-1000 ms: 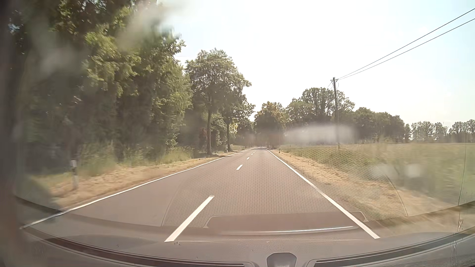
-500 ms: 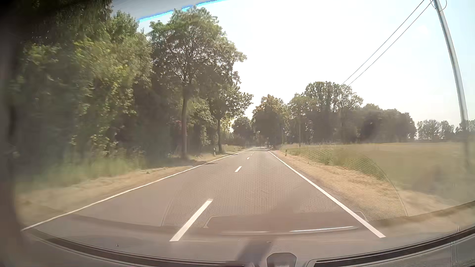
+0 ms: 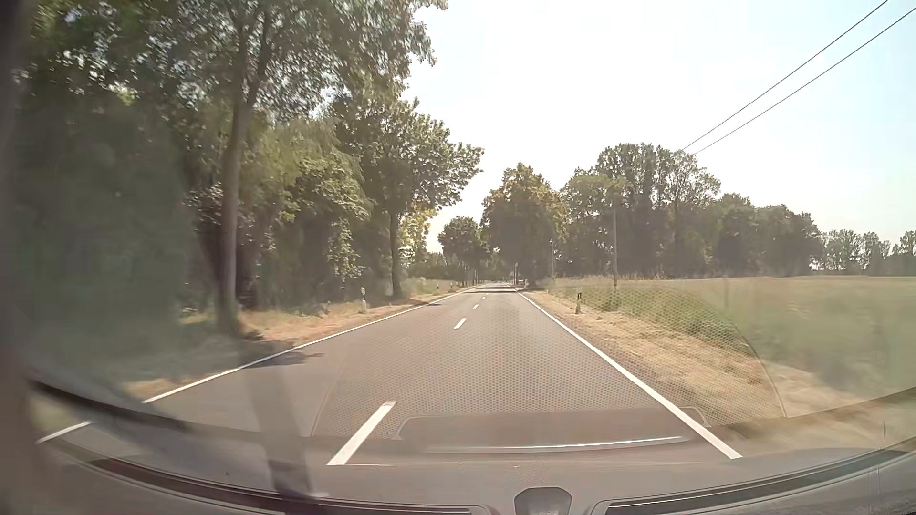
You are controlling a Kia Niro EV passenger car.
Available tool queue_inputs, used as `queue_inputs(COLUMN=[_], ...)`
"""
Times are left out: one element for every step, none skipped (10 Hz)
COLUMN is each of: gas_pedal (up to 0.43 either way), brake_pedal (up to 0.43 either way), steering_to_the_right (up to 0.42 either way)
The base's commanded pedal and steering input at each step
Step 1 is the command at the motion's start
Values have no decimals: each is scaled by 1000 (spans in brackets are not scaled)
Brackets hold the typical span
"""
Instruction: Follow the waypoints while adhering to traffic rules and regulations
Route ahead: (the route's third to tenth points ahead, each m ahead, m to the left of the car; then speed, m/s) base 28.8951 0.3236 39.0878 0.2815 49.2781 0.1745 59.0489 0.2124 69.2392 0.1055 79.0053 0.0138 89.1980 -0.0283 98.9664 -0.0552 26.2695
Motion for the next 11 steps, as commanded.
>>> queue_inputs(gas_pedal=[240, 240, 240, 240, 240, 240, 240, 240, 240, 240, 240], brake_pedal=[6, 6, 6, 6, 6, 6, 6, 6, 6, 6, 6], steering_to_the_right=[3, 3, 2, 1, 0, 0, 0, 4, 6, 6, 5])
